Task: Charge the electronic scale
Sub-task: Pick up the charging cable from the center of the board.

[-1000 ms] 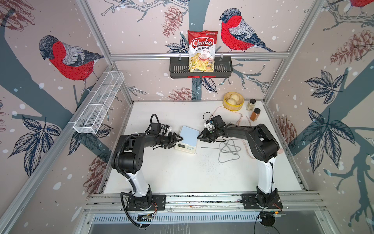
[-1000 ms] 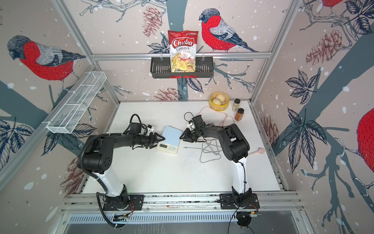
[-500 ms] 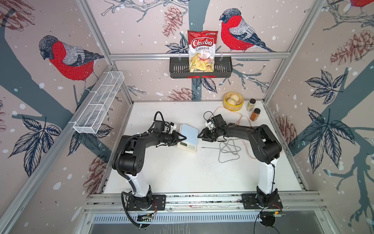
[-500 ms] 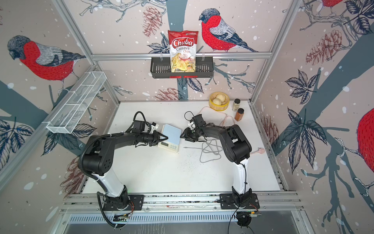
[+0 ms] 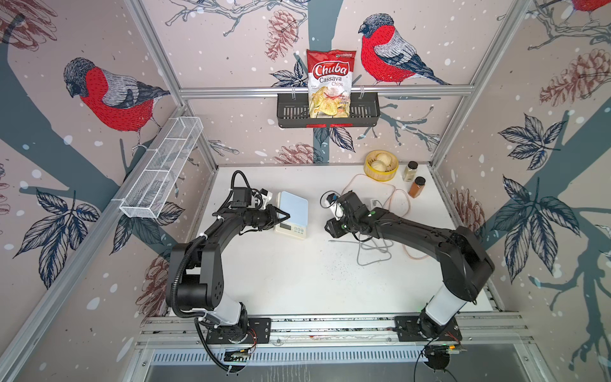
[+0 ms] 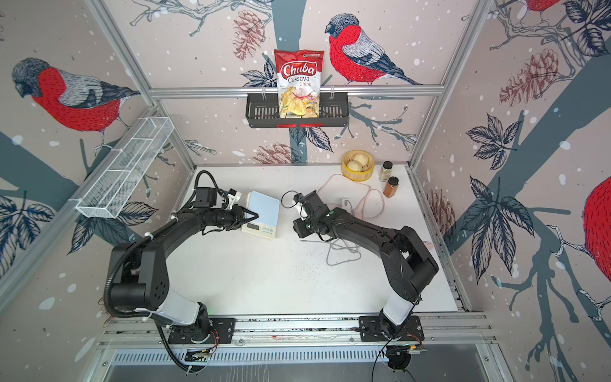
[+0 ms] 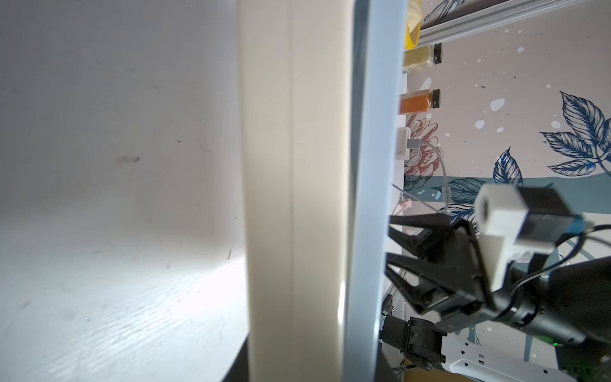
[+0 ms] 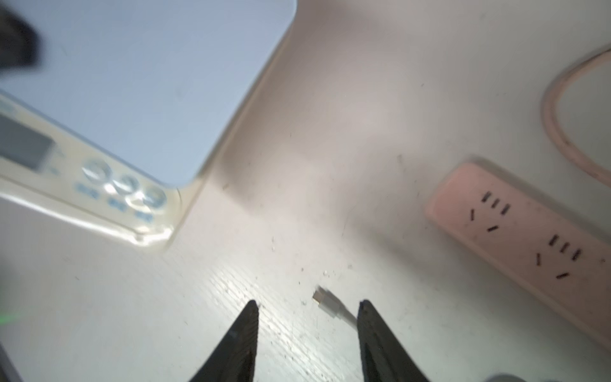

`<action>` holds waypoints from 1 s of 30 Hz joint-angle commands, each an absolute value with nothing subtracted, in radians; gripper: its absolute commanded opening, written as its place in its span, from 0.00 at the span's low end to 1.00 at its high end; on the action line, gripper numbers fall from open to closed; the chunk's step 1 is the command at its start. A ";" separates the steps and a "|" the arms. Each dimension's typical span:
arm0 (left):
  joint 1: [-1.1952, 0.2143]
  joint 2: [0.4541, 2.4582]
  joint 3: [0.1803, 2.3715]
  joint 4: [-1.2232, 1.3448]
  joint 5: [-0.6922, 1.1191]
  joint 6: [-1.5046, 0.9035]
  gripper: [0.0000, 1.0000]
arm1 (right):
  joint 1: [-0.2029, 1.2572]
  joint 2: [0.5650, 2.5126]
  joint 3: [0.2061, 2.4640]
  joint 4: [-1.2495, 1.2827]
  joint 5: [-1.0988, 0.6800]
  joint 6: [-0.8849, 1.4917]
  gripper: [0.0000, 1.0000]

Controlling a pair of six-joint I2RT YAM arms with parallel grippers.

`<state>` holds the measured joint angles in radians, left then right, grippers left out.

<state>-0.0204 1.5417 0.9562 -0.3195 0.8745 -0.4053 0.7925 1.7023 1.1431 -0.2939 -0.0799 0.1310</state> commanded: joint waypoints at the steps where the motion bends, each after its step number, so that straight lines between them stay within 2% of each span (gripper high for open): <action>1: 0.001 1.505 0.957 -0.422 0.871 -0.310 0.21 | 0.839 1.725 1.116 -0.355 0.112 -0.054 0.46; 17: 0.030 1.436 0.875 -0.445 0.864 -0.282 0.21 | 0.846 1.843 1.111 -0.358 0.093 -0.103 0.39; 23: 0.032 1.424 0.862 -0.445 0.863 -0.287 0.21 | 0.844 1.907 1.141 -0.325 0.114 -0.112 0.33; 25: 0.033 1.420 0.861 -0.445 0.864 -0.288 0.21 | 0.845 1.925 1.156 -0.314 0.112 -0.111 0.27; 28: 0.032 1.417 0.862 -0.452 0.864 -0.284 0.20 | 0.845 1.938 1.172 -0.308 0.104 -0.113 0.09; 30: 0.035 1.416 0.866 -0.457 0.865 -0.281 0.20 | 0.844 1.934 1.178 -0.311 0.092 -0.112 0.00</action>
